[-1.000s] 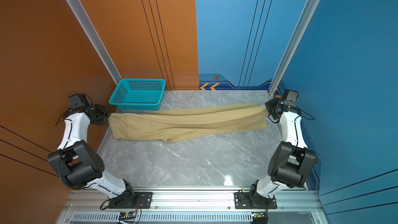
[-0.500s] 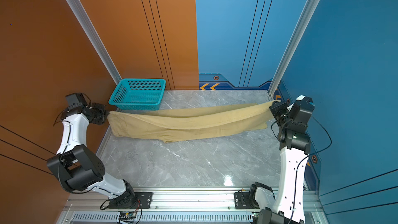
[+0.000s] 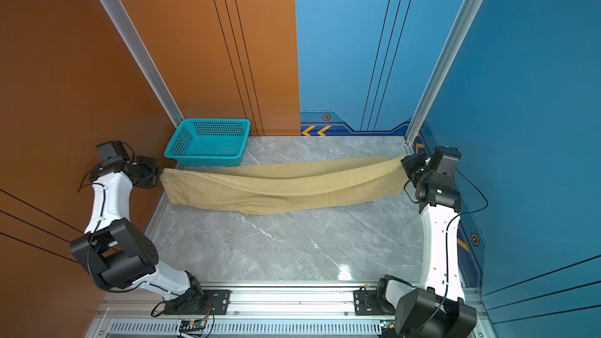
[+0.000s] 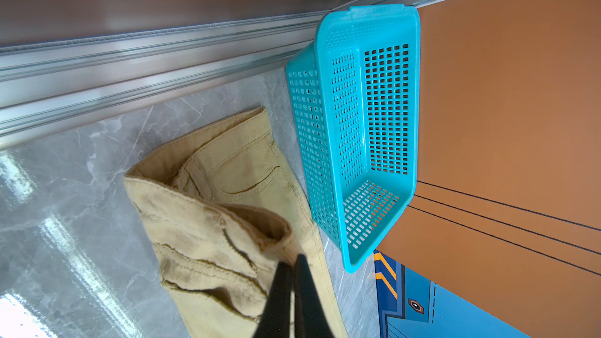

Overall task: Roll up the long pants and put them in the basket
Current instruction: Fold the long pant at the center of the board.

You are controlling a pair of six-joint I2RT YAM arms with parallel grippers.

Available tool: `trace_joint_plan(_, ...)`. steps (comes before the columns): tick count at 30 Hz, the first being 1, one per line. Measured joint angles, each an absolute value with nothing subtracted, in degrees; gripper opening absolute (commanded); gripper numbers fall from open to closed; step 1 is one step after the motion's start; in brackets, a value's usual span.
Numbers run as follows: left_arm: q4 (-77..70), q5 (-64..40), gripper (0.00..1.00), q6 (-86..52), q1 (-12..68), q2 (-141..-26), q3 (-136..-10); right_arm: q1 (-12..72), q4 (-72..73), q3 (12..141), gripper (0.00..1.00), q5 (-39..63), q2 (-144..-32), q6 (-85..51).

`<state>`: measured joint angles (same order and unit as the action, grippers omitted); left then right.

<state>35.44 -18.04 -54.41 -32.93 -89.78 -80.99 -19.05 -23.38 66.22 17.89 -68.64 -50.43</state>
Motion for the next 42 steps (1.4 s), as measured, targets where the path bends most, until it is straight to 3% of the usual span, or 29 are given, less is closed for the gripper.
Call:
trace_joint_plan(16,35.33,-16.38,0.00,-53.95,-30.79,-95.18,-83.26,-17.67,-21.76,73.47,0.00,13.08,-90.83,-47.83)
trace_joint_plan(20,35.31,-16.01,0.00,-53.78,-30.74,-95.29,-83.26,-17.65,-21.96,73.12,0.00,11.92,-88.62,-47.79)
trace_joint_plan(30,35.29,-15.99,0.00,-53.80,-30.72,-96.12,-84.01,-17.61,-25.06,69.76,0.00,8.38,-71.22,-46.70)
trace_joint_plan(42,35.18,-15.99,0.00,-53.78,-30.61,-96.33,-84.07,-17.61,-24.86,73.60,0.00,7.62,-96.07,-46.52)
